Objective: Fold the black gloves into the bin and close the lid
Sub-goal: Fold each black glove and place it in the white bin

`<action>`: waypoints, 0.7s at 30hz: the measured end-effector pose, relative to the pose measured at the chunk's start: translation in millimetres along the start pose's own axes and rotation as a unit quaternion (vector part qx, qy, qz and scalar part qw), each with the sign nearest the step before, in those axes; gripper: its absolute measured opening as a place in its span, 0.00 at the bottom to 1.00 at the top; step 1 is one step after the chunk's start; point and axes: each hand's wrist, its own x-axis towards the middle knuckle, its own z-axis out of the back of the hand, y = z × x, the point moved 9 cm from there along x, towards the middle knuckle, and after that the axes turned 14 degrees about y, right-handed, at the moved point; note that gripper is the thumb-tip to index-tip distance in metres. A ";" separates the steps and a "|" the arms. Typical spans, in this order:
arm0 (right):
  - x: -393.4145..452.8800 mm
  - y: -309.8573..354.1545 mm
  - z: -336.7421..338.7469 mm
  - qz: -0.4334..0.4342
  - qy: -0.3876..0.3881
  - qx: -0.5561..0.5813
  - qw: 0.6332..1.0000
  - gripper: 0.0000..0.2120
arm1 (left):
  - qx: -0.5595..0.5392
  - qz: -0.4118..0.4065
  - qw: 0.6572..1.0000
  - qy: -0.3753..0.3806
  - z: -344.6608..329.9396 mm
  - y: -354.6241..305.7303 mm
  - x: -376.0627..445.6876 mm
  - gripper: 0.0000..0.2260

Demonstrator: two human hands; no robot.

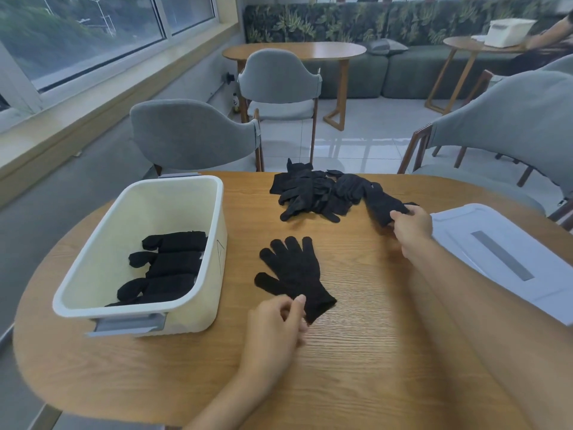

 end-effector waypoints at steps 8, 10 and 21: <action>-11.1 105.1 17.1 0.173 -0.064 -0.142 0.972 0.12 | 0.341 -0.119 0.929 0.084 -23.3 7.5 30.2 0.22; -28.9 142.7 12.3 0.261 -0.059 -0.184 0.946 0.10 | 0.326 -0.134 0.929 0.115 -29.6 5.1 34.9 0.20; -159.6 27.5 -120.8 0.419 0.187 -0.581 0.672 0.13 | 0.317 -0.211 0.917 0.120 -46.8 -4.5 50.8 0.16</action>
